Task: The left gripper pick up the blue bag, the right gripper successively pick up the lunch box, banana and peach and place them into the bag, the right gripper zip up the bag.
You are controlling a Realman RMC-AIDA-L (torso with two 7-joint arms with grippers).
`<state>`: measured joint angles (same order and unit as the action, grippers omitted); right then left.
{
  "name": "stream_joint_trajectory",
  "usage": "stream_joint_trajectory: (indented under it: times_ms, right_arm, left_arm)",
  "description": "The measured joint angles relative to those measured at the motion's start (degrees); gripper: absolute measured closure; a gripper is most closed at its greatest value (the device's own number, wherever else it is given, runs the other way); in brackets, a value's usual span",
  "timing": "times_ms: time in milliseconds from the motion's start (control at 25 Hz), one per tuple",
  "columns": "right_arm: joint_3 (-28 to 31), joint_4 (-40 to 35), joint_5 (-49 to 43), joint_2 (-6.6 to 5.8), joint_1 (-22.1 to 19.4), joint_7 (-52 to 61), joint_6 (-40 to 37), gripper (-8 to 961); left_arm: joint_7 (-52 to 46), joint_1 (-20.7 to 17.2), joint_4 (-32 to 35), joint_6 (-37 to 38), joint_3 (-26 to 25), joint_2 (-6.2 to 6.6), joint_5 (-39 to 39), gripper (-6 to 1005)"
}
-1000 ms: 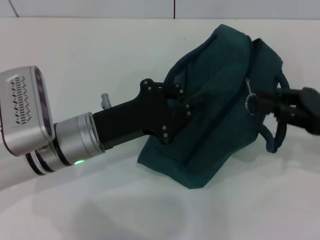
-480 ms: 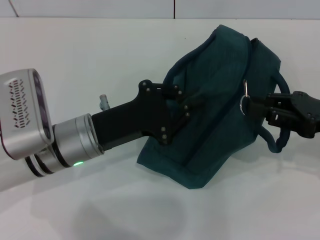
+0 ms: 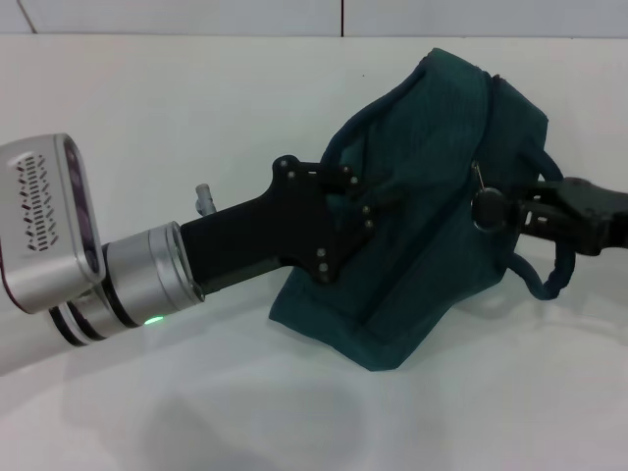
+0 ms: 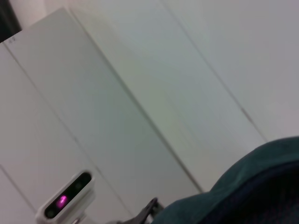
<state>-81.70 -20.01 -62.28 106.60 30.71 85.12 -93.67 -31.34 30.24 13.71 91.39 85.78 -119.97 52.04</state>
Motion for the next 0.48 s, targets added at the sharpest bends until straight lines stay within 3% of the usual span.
stream_joint_trajectory:
  times_ms: [480]
  right_arm:
    - [0.19,-0.54,-2.57,-0.19,1.42,1.10,-3.34,653]
  left_arm:
    - [0.06,0.03,0.02,0.03,0.00,0.00,-0.02,902]
